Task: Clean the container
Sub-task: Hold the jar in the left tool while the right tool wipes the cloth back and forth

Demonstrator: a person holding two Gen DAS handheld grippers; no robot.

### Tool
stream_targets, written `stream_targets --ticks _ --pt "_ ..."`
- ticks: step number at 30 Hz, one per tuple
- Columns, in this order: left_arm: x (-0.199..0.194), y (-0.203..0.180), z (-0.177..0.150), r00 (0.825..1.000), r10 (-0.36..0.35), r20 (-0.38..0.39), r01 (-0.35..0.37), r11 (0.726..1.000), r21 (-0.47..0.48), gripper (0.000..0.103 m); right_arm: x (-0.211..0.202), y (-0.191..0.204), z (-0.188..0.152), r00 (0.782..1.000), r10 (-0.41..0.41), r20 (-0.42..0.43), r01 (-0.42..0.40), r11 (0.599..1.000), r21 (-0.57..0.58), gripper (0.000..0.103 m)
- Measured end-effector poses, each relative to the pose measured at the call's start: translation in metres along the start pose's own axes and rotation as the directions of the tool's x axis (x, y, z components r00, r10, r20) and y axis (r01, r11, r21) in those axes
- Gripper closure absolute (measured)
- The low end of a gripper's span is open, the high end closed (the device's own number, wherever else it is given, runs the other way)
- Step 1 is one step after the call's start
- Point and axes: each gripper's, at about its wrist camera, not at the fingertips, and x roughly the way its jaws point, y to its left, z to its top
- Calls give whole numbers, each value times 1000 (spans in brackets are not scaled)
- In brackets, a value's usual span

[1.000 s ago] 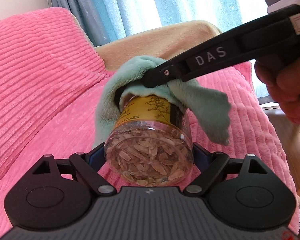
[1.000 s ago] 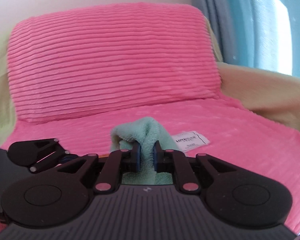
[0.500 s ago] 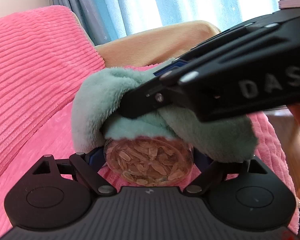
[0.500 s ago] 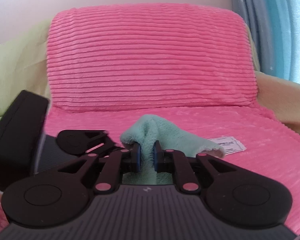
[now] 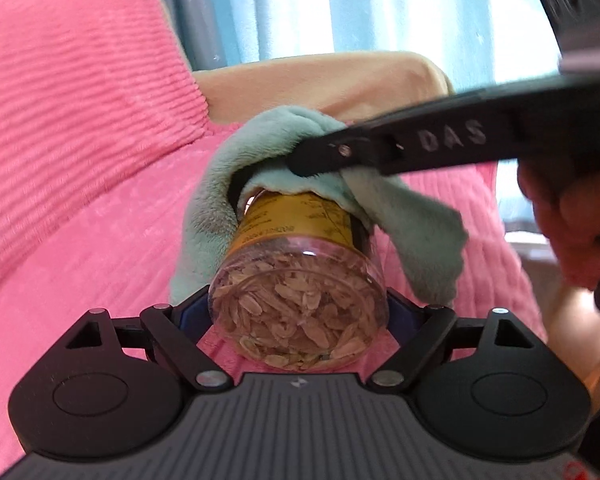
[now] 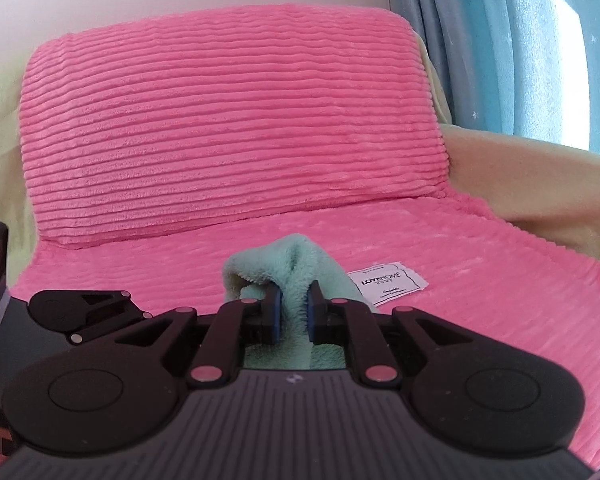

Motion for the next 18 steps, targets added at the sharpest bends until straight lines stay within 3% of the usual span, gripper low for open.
stream_targets --ticks 4,8,10,15,18 --pt "3 21 4 995 -88 40 94 979 -179 16 -3 -3 -1 1000 6 -4 -6 1000 14 93" --pt "5 40 1 984 -155 92 177 921 -347 16 -4 -4 -1 1000 6 -5 -6 1000 27 93" --pt "9 41 0 983 -162 85 182 913 -366 16 -4 -4 -1 1000 5 -4 -5 1000 31 93" --pt "18 35 5 987 -148 69 163 929 -333 16 -4 -6 0 1000 2 -3 -1 999 40 93" --pt "20 27 11 991 -115 62 127 959 -255 17 -4 -6 0 1000 0 -2 1 999 46 93"
